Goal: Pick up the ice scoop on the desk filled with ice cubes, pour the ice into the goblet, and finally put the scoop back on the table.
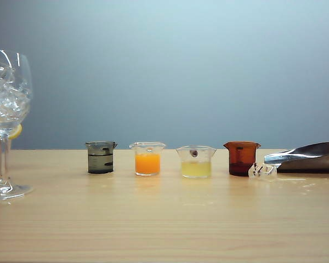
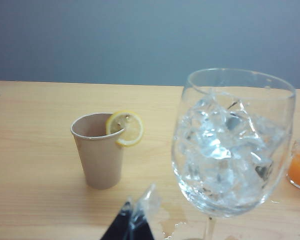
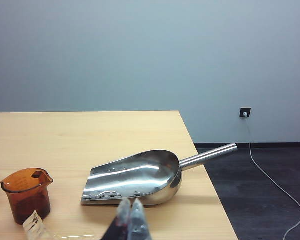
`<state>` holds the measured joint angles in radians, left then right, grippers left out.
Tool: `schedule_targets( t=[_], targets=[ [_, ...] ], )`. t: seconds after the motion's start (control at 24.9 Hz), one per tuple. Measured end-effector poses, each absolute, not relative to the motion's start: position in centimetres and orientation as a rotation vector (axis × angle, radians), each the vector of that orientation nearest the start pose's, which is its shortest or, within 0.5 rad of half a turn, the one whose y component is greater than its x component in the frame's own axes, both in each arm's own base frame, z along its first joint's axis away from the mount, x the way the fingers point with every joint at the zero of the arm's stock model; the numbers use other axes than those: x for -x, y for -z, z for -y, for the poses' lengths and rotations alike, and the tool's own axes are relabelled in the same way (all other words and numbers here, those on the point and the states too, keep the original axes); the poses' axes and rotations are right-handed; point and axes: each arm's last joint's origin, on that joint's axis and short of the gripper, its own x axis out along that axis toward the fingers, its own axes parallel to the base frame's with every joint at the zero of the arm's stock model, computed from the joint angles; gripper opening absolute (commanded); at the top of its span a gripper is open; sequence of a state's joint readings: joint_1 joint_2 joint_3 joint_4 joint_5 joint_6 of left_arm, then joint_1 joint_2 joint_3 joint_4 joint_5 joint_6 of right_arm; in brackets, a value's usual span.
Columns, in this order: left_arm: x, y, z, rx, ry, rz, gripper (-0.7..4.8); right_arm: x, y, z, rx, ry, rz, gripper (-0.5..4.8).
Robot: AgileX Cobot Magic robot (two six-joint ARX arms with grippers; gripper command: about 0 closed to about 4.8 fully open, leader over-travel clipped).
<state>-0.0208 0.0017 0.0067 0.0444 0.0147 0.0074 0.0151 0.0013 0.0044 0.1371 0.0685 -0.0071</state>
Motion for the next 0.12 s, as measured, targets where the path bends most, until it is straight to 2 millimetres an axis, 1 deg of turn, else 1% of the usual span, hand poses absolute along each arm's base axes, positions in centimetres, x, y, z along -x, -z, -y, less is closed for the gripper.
schedule_targets(
  t=[0.12],
  targets=[
    [-9.72,-16.99,0.25,-0.007,0.036,0.050,-0.01,-9.65,-17.81,0.05,0.001,0.054,0.140,-0.01]
  ],
)
